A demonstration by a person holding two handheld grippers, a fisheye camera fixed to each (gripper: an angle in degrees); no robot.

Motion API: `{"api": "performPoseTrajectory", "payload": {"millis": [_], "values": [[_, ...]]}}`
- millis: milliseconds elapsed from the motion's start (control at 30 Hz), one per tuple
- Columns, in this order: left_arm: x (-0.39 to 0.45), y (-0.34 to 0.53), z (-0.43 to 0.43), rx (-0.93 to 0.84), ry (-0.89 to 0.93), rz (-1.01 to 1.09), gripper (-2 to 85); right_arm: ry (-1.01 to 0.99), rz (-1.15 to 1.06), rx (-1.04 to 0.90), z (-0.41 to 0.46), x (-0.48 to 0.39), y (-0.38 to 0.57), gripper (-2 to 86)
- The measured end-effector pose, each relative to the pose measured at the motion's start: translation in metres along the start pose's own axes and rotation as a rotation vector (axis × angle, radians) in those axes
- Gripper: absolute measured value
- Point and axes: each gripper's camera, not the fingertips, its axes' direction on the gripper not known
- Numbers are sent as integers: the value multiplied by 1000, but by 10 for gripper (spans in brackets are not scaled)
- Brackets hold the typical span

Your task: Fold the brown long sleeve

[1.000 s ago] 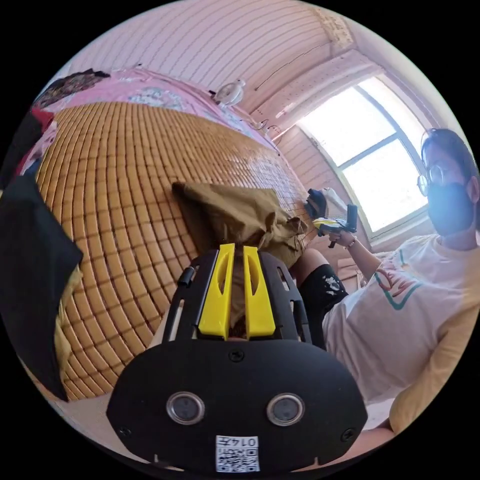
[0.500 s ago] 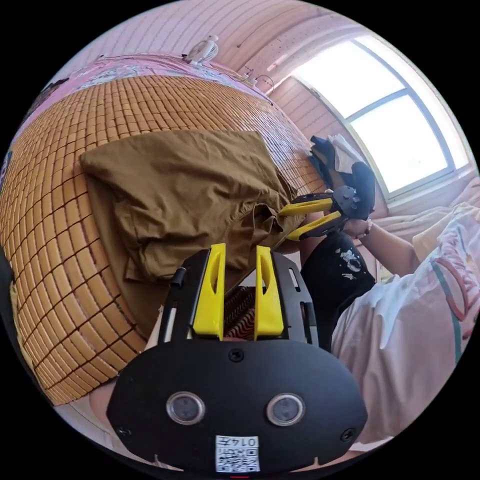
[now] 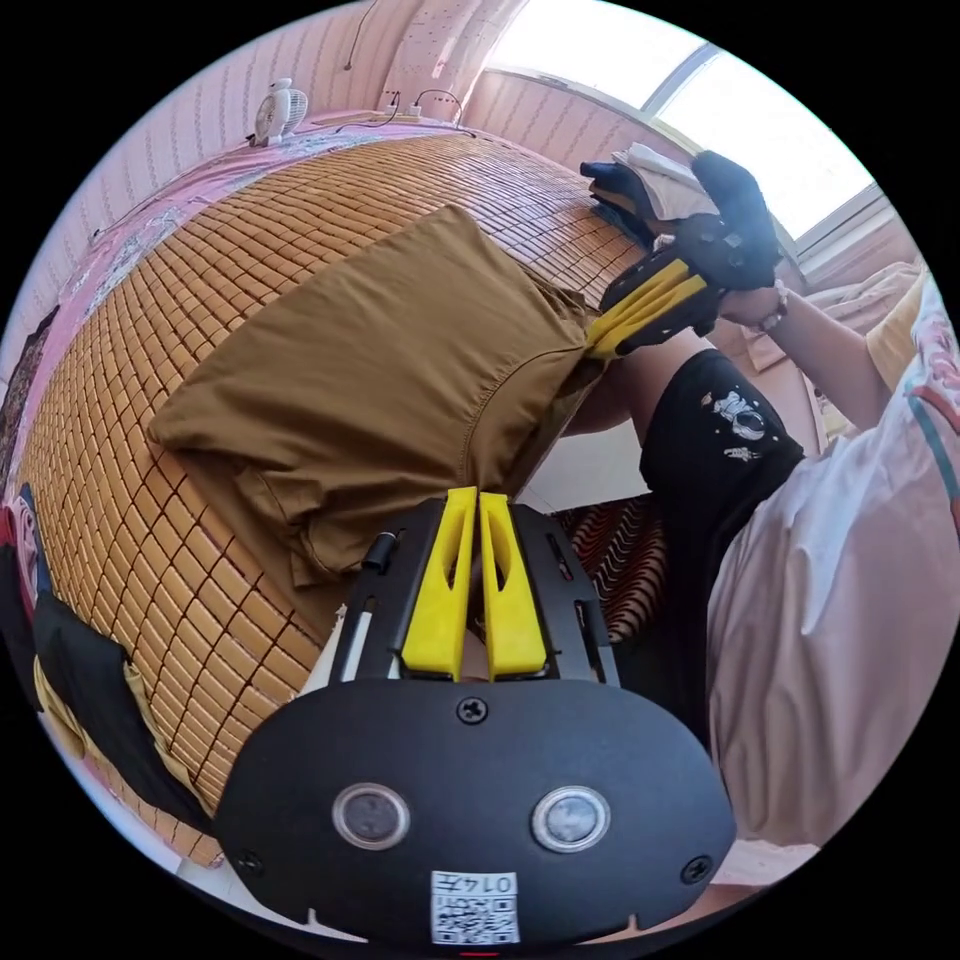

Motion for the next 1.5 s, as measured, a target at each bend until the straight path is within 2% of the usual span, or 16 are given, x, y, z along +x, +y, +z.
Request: {"api": "performPoseTrajectory", "payload": {"millis": [233,400,500,567,633,700,800,867,900,933,1000,1100,1200,1267,1400,1500], "values": [[-25,6,52,-38,83,-157,0,-35,102,-24,25,10,-12,8],[-34,22,55,-76,169,-184,52,-66,-1,-73,3,6,-5,13],[-23,25,39,-3,146,-126,39,-46,-6,3,-21,15,-17,2],[-12,14,34,107,110,-84,10,-18,3,89,-34,26,-35,-1],[-4,-1,44,161,98,-56,-3,54,109,157,-36,47,-73,-2],[3,-15,65,146,80,-43,-7,78,147,181,-30,59,-104,-3],[18,-26,96,100,43,15,-9,124,103,98,-5,70,-151,-3],[30,-26,120,7,-62,84,-10,151,79,-15,20,75,-171,-3],[34,-24,123,10,-79,115,-10,146,68,-118,38,77,-178,-3],[39,-20,126,30,-114,159,-10,149,40,-86,33,77,-181,-3],[40,-16,131,41,-128,180,-10,113,12,-170,33,82,-189,-3],[31,-7,138,73,-87,151,-10,157,-16,-120,21,89,-203,-4],[19,-1,146,92,-27,98,-10,184,-33,-165,43,101,-213,-4],[14,3,152,102,-11,83,-10,131,-38,-229,40,110,-220,-4],[9,10,160,127,-2,76,-10,132,-23,-240,47,121,-218,-4],[6,15,162,142,41,68,-9,99,24,-146,34,126,-192,-2]]}}
